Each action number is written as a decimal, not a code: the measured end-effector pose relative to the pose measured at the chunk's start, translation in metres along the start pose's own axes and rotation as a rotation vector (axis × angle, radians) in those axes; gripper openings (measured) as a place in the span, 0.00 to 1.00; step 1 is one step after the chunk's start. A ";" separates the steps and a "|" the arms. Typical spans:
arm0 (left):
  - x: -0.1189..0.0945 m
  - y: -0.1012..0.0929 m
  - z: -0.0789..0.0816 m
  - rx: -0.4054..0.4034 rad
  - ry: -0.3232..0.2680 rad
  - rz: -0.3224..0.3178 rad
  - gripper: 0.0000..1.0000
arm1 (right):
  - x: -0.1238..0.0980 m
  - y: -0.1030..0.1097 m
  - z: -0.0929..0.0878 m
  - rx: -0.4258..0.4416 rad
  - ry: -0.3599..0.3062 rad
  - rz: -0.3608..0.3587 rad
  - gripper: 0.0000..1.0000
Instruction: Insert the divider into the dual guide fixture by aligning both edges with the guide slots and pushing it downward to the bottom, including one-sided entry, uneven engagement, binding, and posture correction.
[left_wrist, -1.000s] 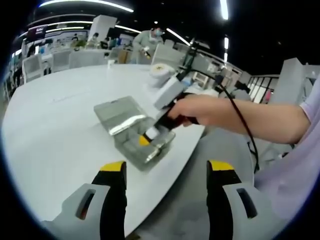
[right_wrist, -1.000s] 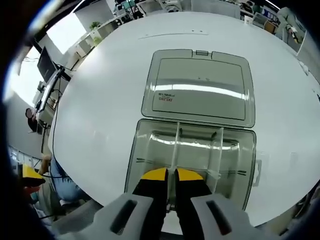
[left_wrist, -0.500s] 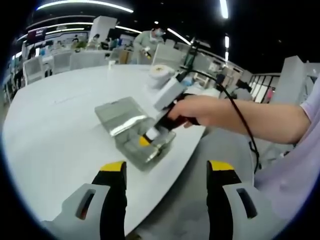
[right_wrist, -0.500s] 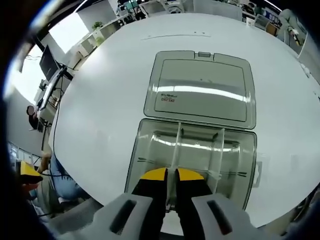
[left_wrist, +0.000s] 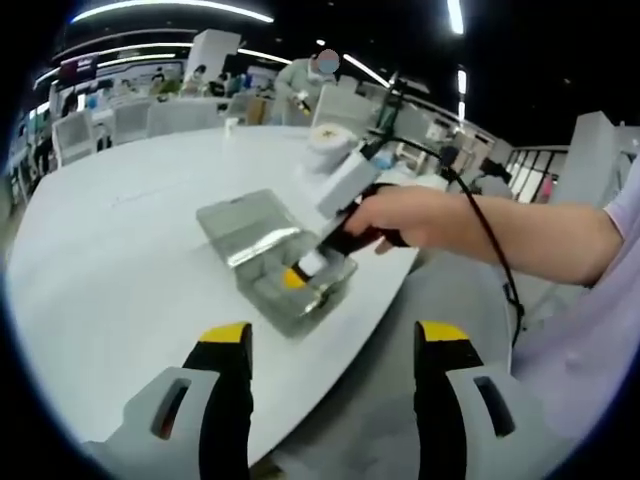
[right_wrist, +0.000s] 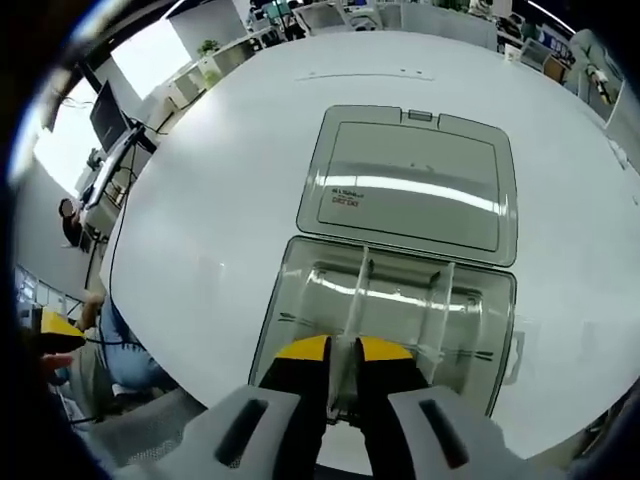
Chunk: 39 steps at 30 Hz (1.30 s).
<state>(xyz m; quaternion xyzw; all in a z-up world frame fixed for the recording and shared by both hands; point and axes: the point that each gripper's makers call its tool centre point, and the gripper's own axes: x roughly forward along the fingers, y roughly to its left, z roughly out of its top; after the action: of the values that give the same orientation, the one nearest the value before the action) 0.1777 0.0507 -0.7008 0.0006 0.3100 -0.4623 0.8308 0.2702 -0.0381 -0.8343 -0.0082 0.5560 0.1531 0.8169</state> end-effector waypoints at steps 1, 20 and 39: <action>0.000 0.000 0.001 0.001 -0.002 0.002 0.64 | 0.000 0.000 0.000 -0.008 -0.001 0.001 0.10; 0.002 -0.007 0.005 -0.017 -0.013 0.041 0.64 | -0.013 0.000 -0.001 -0.113 -0.065 0.070 0.22; -0.001 -0.015 0.006 -0.033 -0.038 0.104 0.64 | -0.038 0.016 -0.008 -0.228 -0.164 0.191 0.24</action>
<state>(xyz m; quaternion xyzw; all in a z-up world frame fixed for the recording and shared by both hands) 0.1694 0.0410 -0.6915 -0.0058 0.3014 -0.4132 0.8593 0.2464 -0.0338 -0.8001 -0.0355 0.4646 0.2925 0.8351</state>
